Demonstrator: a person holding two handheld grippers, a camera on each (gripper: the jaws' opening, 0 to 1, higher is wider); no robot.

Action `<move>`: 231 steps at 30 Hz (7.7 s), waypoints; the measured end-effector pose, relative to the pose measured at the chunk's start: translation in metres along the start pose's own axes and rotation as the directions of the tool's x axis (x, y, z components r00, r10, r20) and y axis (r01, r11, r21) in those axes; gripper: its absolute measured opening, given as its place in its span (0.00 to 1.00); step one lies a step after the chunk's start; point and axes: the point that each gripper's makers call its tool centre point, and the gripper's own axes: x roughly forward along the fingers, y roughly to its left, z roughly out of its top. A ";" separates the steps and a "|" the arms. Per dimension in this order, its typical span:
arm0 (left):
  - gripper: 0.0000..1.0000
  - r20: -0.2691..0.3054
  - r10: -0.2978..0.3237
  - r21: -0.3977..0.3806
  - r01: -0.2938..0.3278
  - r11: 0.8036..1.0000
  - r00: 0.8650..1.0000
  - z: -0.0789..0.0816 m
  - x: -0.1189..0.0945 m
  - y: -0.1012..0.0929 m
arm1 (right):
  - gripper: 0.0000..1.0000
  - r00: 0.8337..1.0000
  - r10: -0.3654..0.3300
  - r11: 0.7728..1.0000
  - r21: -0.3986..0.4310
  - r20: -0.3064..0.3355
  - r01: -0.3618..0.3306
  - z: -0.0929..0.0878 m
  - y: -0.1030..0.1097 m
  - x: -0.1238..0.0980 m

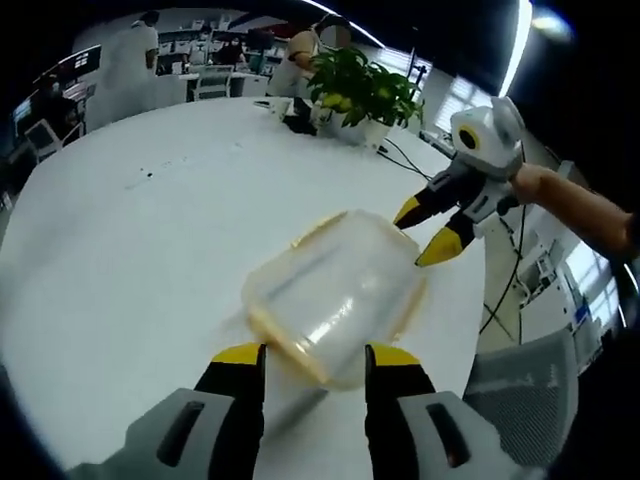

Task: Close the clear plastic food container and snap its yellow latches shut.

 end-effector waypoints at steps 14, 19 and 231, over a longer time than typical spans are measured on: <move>0.27 0.059 0.025 -0.135 -0.017 0.991 0.998 0.004 0.001 0.000 | 0.31 0.999 0.037 0.994 0.104 0.034 -0.040 -0.001 0.004 0.005; 0.27 0.041 0.015 -0.103 -0.011 0.995 0.999 0.004 -0.002 -0.001 | 0.31 1.000 0.028 0.994 0.106 0.010 -0.029 -0.003 0.004 0.004; 0.25 -0.037 -0.014 0.659 0.034 0.751 0.999 -0.081 -0.052 -0.075 | 0.27 0.925 0.301 0.830 -0.413 -0.233 -0.374 0.059 0.143 0.088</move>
